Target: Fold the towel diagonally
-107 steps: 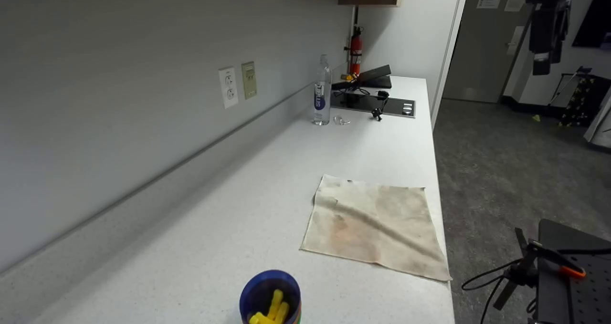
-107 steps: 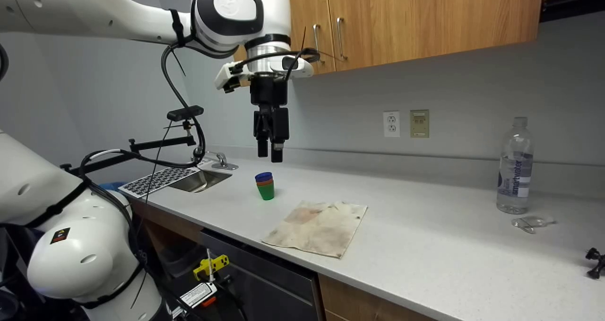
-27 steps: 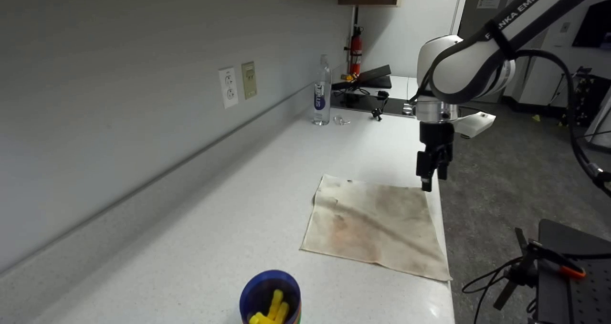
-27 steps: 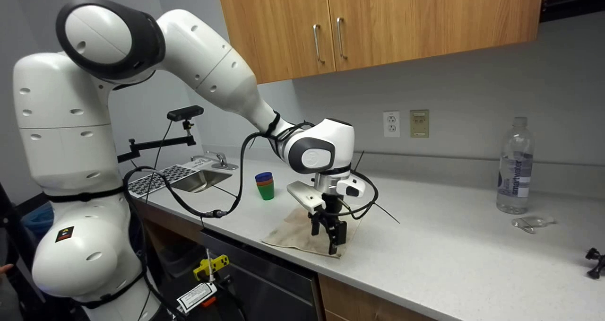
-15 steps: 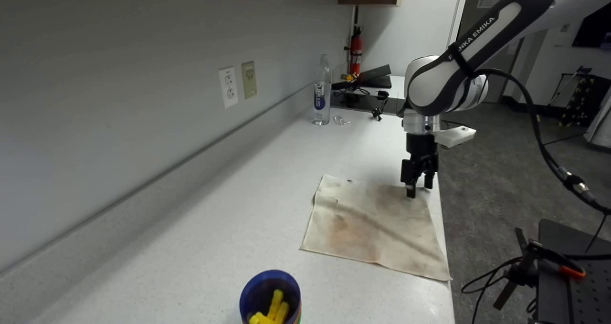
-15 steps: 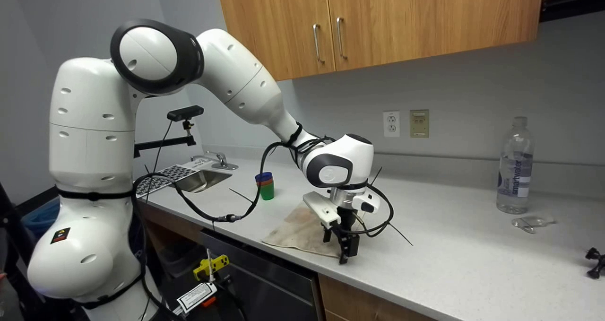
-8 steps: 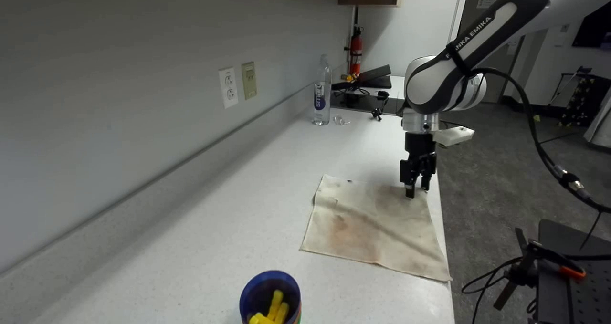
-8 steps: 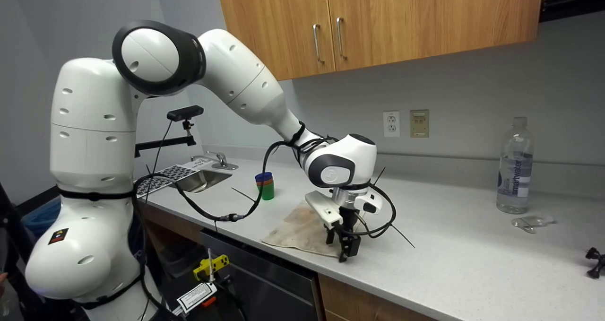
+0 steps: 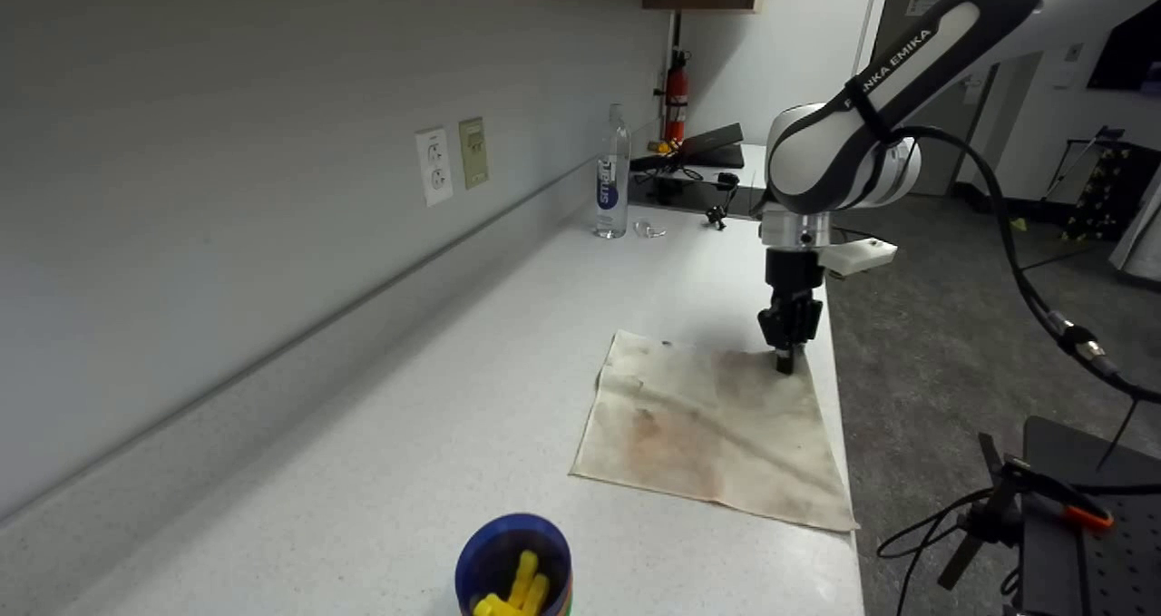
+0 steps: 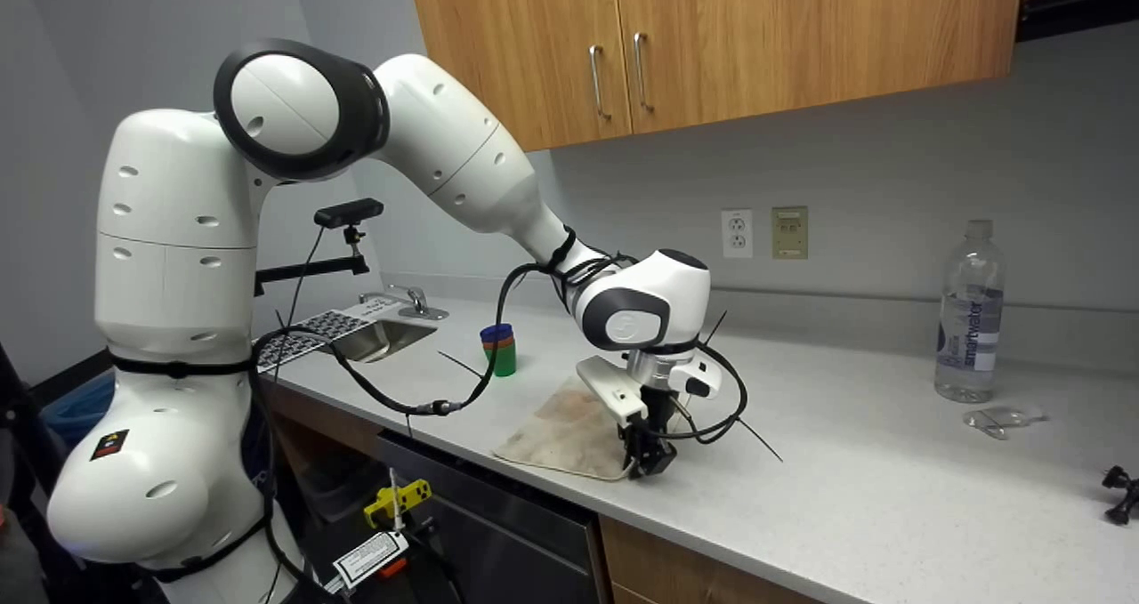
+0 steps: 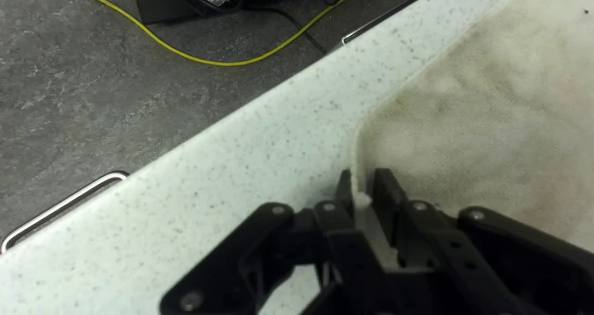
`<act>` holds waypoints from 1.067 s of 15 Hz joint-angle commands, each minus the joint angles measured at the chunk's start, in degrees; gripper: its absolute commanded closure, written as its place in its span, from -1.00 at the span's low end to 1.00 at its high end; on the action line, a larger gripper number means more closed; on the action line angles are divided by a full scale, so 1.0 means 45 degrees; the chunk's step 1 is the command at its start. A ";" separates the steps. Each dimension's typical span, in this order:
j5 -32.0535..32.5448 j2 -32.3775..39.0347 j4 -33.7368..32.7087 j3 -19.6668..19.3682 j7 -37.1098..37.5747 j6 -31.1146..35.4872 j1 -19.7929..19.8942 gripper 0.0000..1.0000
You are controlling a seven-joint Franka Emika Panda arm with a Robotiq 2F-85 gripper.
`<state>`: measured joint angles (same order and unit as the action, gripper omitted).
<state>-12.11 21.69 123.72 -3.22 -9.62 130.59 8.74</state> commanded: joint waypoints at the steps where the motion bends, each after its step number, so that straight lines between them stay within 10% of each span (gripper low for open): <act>1: 0.0038 -0.0050 -0.0048 -0.0029 0.0398 -0.0094 0.0010 1.00; 16: 0.2582 -0.1227 -0.1740 0.0854 0.1023 -0.2325 -0.1775 0.99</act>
<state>-2.84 15.55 119.07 -0.71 -5.33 121.54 3.20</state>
